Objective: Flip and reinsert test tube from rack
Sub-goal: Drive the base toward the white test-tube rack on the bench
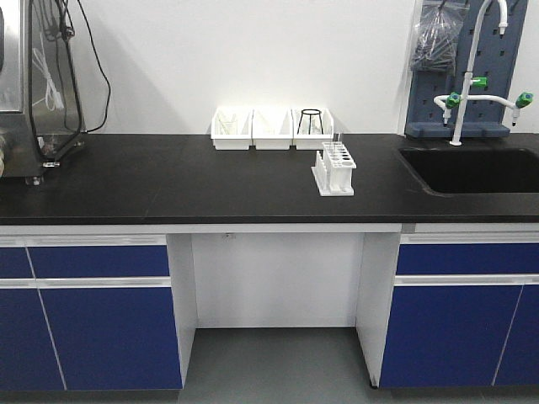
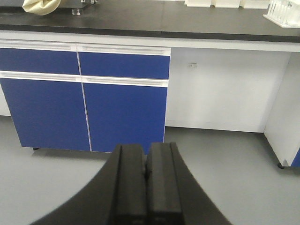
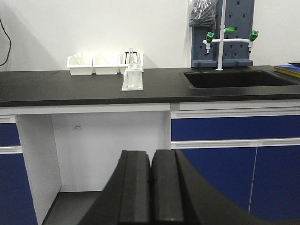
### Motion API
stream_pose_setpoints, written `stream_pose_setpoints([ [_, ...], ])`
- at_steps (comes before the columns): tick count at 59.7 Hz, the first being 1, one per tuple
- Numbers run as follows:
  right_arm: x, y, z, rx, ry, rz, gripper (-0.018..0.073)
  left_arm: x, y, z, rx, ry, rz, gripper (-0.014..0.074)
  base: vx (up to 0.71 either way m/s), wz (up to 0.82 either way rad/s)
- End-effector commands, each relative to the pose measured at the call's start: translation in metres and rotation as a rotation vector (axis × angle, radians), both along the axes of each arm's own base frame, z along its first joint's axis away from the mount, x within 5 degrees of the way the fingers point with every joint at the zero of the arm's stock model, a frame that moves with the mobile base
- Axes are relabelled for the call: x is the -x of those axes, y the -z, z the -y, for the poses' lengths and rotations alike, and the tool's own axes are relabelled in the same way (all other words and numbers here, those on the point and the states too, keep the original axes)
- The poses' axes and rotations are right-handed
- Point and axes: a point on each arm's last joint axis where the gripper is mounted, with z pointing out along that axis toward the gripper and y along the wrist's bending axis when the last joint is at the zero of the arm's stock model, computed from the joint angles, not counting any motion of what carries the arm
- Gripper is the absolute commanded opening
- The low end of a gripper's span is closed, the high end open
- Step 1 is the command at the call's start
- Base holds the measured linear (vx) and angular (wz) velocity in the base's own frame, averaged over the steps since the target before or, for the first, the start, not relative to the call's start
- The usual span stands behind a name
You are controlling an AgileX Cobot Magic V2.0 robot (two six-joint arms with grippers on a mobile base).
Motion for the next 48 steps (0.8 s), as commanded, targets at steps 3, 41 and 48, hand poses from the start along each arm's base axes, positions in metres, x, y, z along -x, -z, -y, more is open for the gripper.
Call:
stream_pose_setpoints([
  [3, 0.0005, -0.0071, 0.0, 0.012, 0.003, 0.081, -0.0008, -0.0007, -0.0086, 0.0008, -0.005, 0.011, 0.1, -0.0006, 0.0, 0.0],
  [41, 0.0005, -0.0071, -0.0012, 0.011, -0.019, 0.081, -0.0009, -0.0007, -0.0086, 0.0008, -0.005, 0.011, 0.1, -0.0006, 0.0, 0.0],
  [48, 0.0005, -0.0071, -0.0012, 0.011, -0.019, 0.081, -0.0009, -0.0007, -0.0086, 0.0008, -0.005, 0.011, 0.1, -0.0006, 0.03, 0.0],
])
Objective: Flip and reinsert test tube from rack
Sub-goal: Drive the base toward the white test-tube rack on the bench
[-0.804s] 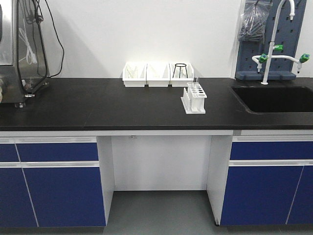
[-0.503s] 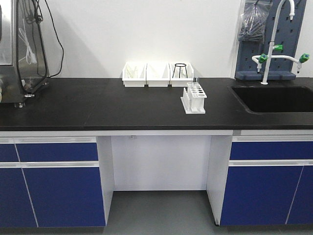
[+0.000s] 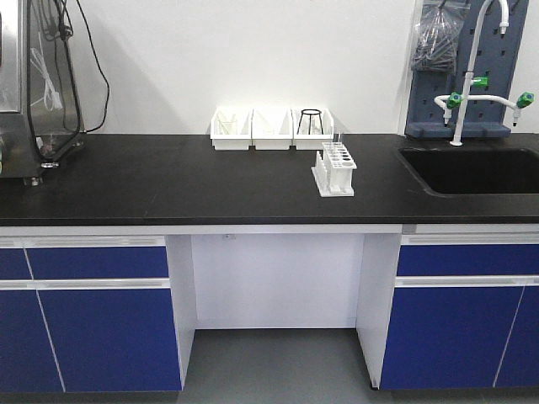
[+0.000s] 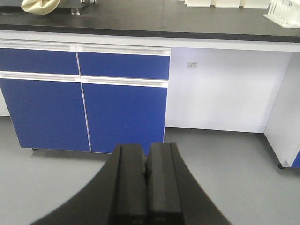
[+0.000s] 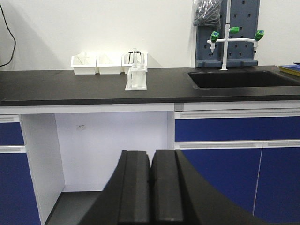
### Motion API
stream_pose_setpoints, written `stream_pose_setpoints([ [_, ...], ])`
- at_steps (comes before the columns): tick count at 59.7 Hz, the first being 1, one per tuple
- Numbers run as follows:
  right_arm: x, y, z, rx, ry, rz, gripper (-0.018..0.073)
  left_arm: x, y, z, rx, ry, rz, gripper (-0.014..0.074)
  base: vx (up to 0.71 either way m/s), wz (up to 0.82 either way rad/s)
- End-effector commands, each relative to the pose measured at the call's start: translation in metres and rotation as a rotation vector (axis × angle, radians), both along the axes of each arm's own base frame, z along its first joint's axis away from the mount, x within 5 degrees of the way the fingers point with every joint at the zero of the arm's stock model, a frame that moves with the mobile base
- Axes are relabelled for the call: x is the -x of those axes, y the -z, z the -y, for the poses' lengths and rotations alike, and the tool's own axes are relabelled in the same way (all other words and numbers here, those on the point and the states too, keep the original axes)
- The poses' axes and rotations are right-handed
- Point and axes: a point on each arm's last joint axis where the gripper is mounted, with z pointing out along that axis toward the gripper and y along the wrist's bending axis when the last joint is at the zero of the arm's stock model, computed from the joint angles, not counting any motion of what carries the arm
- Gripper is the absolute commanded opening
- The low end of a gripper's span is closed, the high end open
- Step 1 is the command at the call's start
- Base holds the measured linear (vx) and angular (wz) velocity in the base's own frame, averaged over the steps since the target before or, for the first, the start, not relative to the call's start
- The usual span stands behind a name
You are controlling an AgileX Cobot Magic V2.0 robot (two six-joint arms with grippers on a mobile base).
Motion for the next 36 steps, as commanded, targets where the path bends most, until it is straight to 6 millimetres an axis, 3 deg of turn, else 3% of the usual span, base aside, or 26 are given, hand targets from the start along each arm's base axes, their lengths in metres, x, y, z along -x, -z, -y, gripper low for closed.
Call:
stream_pose_setpoints([
  [1, 0.0005, -0.0071, -0.0004, 0.011, -0.004, 0.081, -0.0009, -0.0007, -0.0086, 0.0008, -0.005, 0.011, 0.1, -0.0006, 0.06, 0.01],
  [36, 0.0005, -0.0071, -0.0004, 0.011, -0.004, 0.081, -0.0009, -0.0007, -0.0086, 0.0008, -0.005, 0.011, 0.1, -0.0006, 0.15, 0.03],
])
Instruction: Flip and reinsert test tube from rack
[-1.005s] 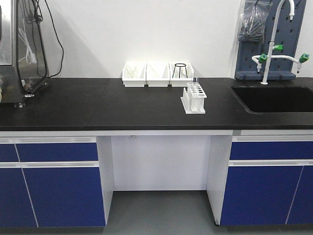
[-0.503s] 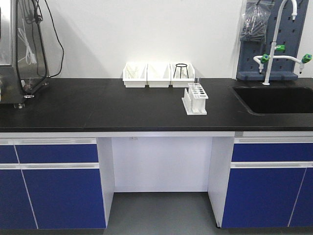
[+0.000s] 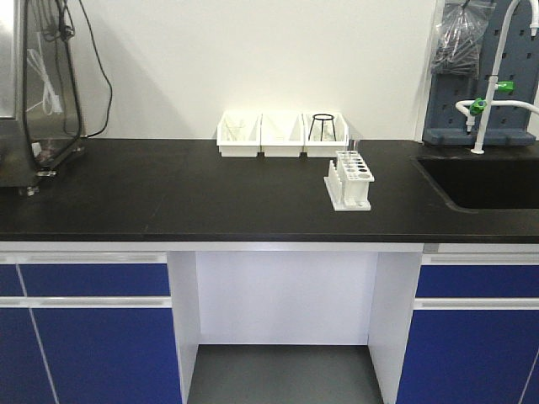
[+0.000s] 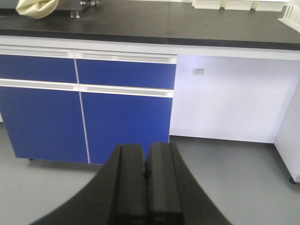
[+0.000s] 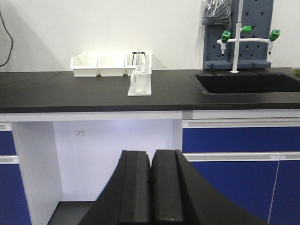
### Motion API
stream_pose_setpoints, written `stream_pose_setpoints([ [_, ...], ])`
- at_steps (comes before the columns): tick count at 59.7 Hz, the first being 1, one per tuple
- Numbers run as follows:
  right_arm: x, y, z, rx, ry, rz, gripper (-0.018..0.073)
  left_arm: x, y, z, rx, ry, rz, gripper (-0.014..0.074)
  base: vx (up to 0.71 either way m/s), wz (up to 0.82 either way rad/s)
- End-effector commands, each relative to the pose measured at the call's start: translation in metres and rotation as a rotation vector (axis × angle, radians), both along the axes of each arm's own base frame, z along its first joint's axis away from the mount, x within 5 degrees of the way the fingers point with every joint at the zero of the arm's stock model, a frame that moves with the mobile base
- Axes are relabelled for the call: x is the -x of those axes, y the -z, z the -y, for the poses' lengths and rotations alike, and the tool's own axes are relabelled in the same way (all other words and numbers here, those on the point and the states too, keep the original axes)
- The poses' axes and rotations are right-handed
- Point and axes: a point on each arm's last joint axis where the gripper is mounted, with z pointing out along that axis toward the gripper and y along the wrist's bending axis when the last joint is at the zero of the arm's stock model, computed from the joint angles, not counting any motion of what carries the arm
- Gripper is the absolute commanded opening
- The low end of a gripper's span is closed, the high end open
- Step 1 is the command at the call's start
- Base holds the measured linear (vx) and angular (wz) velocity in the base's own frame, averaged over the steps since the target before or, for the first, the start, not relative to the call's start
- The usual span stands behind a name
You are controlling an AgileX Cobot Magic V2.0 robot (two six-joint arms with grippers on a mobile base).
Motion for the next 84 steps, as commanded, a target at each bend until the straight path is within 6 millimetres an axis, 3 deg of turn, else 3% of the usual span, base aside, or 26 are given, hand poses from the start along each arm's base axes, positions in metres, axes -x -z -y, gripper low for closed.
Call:
stream_pose_setpoints([
  [1, 0.0005, -0.0071, -0.0004, 0.011, -0.004, 0.081, -0.0009, -0.0007, -0.0086, 0.0008, -0.005, 0.011, 0.1, -0.0006, 0.22, -0.14],
  [84, 0.0005, -0.0071, -0.0004, 0.011, -0.004, 0.081, -0.0009, -0.0007, -0.0086, 0.0008, -0.005, 0.011, 0.1, -0.0006, 0.4, -0.01],
])
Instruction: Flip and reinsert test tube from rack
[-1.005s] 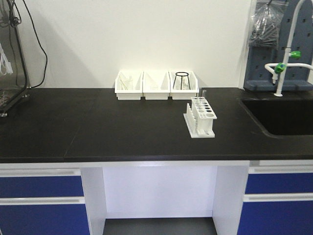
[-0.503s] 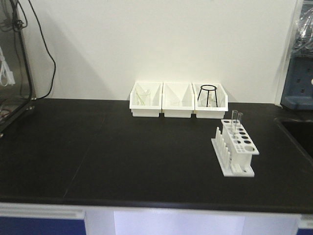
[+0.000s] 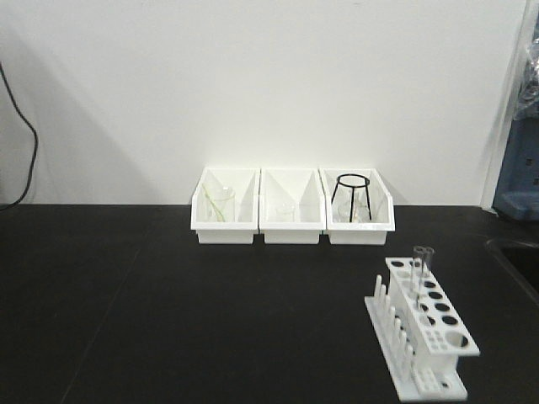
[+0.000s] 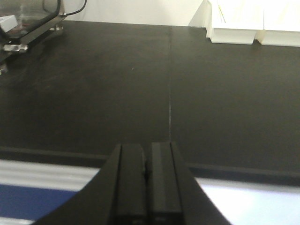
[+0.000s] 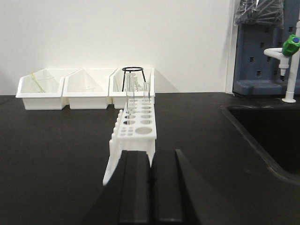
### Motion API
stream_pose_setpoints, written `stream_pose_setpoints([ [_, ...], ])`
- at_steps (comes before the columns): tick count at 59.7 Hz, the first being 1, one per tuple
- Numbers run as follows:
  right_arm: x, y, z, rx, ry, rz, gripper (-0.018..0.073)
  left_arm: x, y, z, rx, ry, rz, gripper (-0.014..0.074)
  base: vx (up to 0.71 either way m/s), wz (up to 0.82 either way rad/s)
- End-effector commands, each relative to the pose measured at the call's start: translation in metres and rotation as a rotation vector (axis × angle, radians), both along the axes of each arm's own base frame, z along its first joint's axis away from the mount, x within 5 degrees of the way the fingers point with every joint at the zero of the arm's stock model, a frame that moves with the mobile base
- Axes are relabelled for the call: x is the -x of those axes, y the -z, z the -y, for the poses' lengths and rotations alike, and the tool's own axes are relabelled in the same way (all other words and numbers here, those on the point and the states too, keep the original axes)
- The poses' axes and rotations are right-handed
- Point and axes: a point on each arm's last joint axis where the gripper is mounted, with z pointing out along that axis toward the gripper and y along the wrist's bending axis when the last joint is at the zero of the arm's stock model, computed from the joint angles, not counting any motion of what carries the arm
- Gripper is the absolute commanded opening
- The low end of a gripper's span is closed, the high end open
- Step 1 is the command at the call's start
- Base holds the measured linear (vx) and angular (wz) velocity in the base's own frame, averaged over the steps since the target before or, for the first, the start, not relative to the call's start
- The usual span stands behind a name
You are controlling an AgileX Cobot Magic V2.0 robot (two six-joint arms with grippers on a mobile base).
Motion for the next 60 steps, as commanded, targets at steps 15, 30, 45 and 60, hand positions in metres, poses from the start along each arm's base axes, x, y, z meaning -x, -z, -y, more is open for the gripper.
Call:
stream_pose_setpoints([
  [15, 0.0005, -0.0071, -0.0004, 0.011, -0.004, 0.081, -0.0009, -0.0007, -0.0086, 0.0008, -0.005, 0.011, 0.1, -0.0006, 0.36, 0.02],
  [30, 0.0005, -0.0071, -0.0004, 0.011, -0.004, 0.081, -0.0009, -0.0007, -0.0086, 0.0008, -0.005, 0.011, 0.1, -0.0006, 0.28, 0.02],
  [45, 0.0005, -0.0071, -0.0004, 0.011, -0.004, 0.081, -0.0009, -0.0007, -0.0086, 0.0008, -0.005, 0.011, 0.1, -0.0006, 0.18, 0.02],
  [60, 0.0005, -0.0071, -0.0004, 0.011, -0.004, 0.081, -0.0009, -0.0007, -0.0086, 0.0008, -0.005, 0.011, 0.1, -0.0006, 0.08, 0.01],
])
